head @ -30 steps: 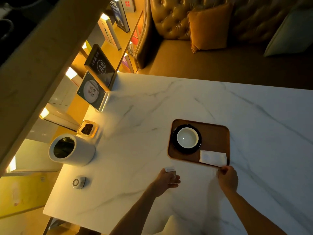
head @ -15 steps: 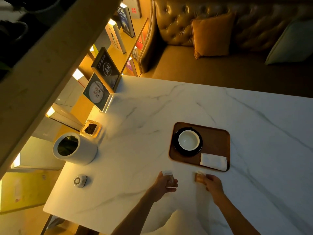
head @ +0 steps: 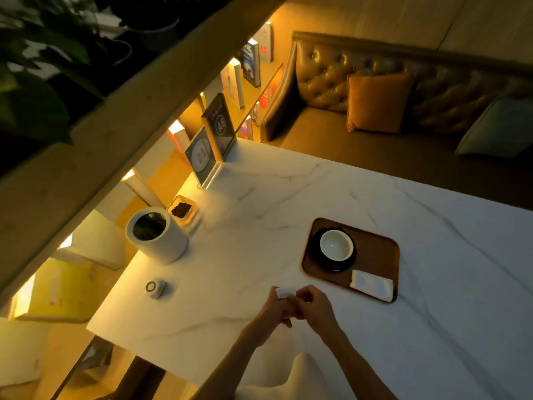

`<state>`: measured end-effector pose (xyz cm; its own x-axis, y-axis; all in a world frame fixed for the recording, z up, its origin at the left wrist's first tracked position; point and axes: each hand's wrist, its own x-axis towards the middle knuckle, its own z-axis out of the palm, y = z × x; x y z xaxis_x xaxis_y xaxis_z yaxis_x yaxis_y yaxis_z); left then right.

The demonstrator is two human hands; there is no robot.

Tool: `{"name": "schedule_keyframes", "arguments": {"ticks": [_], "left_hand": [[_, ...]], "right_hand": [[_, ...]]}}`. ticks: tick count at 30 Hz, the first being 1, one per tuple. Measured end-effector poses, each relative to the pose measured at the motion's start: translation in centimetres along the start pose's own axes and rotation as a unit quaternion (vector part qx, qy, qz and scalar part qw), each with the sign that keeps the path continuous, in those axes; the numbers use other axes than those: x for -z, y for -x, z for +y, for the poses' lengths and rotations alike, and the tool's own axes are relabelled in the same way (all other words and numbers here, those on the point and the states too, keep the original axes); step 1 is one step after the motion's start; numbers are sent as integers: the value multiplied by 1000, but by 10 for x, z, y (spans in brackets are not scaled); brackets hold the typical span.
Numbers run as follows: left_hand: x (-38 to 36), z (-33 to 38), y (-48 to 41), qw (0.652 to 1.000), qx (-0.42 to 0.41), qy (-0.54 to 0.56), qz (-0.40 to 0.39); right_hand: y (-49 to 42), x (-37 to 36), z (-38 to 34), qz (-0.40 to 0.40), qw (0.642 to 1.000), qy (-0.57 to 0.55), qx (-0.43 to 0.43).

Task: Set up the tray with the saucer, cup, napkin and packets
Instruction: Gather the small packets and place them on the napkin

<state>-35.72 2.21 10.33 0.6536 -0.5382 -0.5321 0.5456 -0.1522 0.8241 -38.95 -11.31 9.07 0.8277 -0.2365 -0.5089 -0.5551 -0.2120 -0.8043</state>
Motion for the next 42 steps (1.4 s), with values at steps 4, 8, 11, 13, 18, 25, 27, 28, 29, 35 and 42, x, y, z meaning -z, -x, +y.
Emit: {"name": "schedule_keyframes", "arguments": {"ticks": [4,8,11,13,18,25,27,28,29,35,42], "left_hand": [[12,-7,23,997,11,59,53],[27,-16,40,975,32,182,126],[31,-25,47,973,18,199,120],[33,-29,49,973,19,189,130],[47,-33,44,979,-45,-34,195],[54,-32,0,921,-92,-301,231],[52,-33,-16,919,-84,-313,223],[51,-33,-24,919,-78,-319,218],[51,-34,-32,920,-70,-320,214],[59,-40,-76,934,-5,-282,220],[64,-50,-100,929,51,-286,229]], "right_hand": [[14,-17,1,-8,999,-35,23],[38,-32,3,-57,990,-129,-6],[48,-44,0,-62,987,-151,-1],[48,-47,-2,-44,991,-128,18],[34,-43,-2,18,997,36,59],[1,-39,5,47,981,159,97],[-14,-38,6,48,986,141,73],[-21,-38,8,48,989,128,60],[-30,-37,9,48,992,108,44],[-78,-35,26,42,996,10,-77],[-109,-46,36,30,993,30,-114]]}}
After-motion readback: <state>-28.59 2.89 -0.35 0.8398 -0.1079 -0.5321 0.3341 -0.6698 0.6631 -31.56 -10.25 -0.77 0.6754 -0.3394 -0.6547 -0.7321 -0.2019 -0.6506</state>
